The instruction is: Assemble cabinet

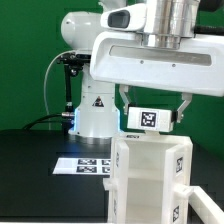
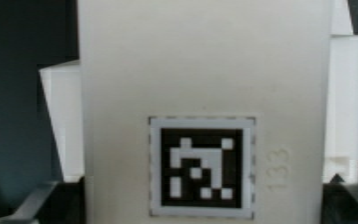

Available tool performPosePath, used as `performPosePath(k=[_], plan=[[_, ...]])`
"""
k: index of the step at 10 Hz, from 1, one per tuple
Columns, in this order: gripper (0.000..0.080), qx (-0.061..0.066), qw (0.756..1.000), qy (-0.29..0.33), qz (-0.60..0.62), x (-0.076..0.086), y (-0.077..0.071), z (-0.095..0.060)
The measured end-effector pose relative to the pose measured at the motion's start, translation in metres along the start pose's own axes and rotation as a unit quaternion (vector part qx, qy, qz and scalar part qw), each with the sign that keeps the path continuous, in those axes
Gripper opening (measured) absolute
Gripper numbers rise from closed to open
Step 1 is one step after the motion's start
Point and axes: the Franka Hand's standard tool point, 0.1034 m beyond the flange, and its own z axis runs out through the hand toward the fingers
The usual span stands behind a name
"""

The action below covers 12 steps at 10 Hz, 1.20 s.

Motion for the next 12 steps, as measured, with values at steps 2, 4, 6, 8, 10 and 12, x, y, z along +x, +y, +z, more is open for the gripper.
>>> performPosePath(k=[2,4,6,8,10,12], plan=[[0.0566,0.0,1.0,0.0,0.0,0.0001,0.0,0.0001],[0.0566,0.0,1.0,0.0,0.015,0.0,0.0,0.0006],[0.0566,0.001,0.999,-0.001,0.053,-0.0002,-0.0003,0.001],[0.0566,0.002,0.99,-0.002,0.138,0.0,0.0002,0.0012],[0.0566,0.002,0.97,-0.002,0.242,-0.0001,0.0001,0.0011],[0.0566,0.001,0.938,-0.002,0.345,-0.002,-0.0027,0.0017]])
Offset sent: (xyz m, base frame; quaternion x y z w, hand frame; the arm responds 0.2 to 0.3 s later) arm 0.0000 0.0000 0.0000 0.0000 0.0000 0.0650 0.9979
